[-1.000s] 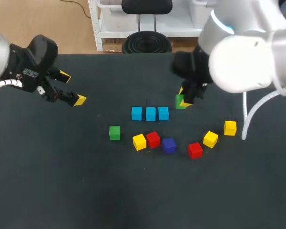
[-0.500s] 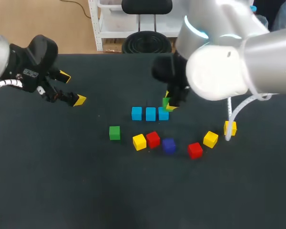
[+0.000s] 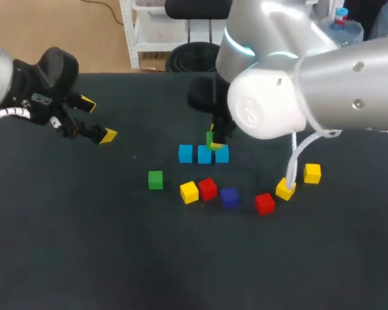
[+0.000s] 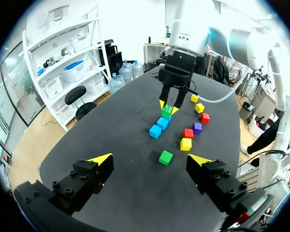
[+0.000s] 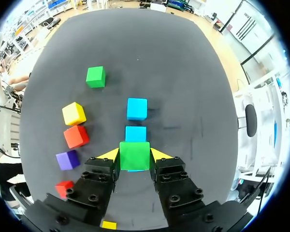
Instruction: Place the blue cubes, place green cubes on the blue cubes, place the yellow cubes on the green cubes, then place the red cubes on the yellow cubes, and place purple cube on the red cubes.
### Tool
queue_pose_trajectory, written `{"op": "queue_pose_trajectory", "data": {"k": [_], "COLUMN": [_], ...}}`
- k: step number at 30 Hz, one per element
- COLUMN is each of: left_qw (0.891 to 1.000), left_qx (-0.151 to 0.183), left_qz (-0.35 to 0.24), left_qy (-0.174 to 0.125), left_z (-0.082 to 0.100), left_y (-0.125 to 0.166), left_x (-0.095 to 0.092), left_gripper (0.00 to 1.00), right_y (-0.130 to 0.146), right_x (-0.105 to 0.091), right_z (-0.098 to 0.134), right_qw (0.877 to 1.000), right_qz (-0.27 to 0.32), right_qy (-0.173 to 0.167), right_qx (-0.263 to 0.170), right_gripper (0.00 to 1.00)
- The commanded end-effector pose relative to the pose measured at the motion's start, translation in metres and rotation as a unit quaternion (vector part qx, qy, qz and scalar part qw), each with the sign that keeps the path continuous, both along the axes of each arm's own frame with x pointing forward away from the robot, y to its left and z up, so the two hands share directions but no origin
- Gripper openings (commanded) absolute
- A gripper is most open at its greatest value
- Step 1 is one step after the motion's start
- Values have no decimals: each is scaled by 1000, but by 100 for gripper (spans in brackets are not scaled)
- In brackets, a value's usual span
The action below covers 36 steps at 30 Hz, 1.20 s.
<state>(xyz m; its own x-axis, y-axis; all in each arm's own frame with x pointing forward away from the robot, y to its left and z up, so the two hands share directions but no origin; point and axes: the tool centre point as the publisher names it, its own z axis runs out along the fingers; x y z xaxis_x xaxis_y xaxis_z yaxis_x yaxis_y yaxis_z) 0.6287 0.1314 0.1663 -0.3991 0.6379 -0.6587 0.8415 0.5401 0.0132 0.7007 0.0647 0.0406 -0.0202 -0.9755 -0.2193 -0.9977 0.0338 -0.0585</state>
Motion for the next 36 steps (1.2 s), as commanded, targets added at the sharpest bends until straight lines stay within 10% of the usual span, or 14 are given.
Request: {"op": "queue_pose_trajectory", "data": {"k": [1, 36], "left_qw": [1000, 1000], "left_qx": [4, 4], "left_qz": [2, 2], "left_qy": [2, 2], "left_z": [1, 1], "left_y": [-1, -1], "left_x": [0, 0], "left_gripper": [100, 100], "right_y": [1, -4], "right_x": [2, 3], "right_z": [1, -12], "right_qw": [1000, 1000], "right_qz": [1, -6], "right_qy": [2, 16], "right_qx": [-2, -7], "right_gripper": [0, 0]}}
